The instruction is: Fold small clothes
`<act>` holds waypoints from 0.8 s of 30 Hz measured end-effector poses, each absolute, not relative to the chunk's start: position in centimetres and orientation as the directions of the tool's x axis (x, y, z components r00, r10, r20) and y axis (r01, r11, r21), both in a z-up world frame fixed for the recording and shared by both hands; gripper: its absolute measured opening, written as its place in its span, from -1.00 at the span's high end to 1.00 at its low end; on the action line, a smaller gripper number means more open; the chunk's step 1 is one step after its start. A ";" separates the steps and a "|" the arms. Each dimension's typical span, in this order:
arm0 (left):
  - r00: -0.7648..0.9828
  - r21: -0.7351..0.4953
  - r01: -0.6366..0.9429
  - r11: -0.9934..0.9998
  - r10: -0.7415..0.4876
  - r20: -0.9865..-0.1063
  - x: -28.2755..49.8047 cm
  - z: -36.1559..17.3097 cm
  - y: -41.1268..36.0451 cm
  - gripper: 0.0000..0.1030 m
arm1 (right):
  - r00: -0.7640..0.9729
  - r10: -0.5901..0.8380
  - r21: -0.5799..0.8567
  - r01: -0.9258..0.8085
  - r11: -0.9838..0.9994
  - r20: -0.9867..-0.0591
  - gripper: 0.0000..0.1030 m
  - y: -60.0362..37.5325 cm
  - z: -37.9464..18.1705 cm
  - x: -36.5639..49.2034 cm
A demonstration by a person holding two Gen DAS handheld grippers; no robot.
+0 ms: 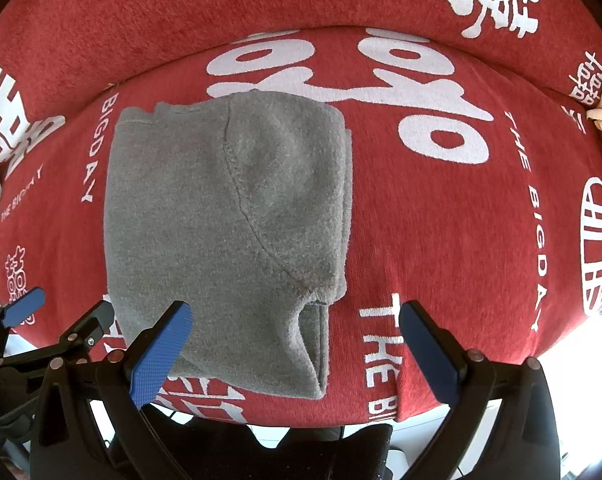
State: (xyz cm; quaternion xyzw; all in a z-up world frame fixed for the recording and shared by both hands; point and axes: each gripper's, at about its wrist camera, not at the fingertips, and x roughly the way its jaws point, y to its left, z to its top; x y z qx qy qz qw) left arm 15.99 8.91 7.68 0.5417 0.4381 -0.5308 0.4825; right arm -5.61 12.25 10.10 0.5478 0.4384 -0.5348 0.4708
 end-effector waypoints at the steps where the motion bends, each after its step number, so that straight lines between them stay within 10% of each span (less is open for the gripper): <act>1: 0.053 0.058 0.987 -0.150 -0.038 -0.998 16.0 7.7 8.9 -0.93 | 0.043 -0.023 0.047 0.984 -0.172 -0.999 -0.99 12.3 10.1 -5.6; 24: 0.067 0.072 0.986 -0.148 -0.036 -0.997 16.0 7.6 9.0 -0.93 | 0.043 -0.020 0.046 0.984 -0.171 -0.999 -0.99 12.4 10.1 -5.5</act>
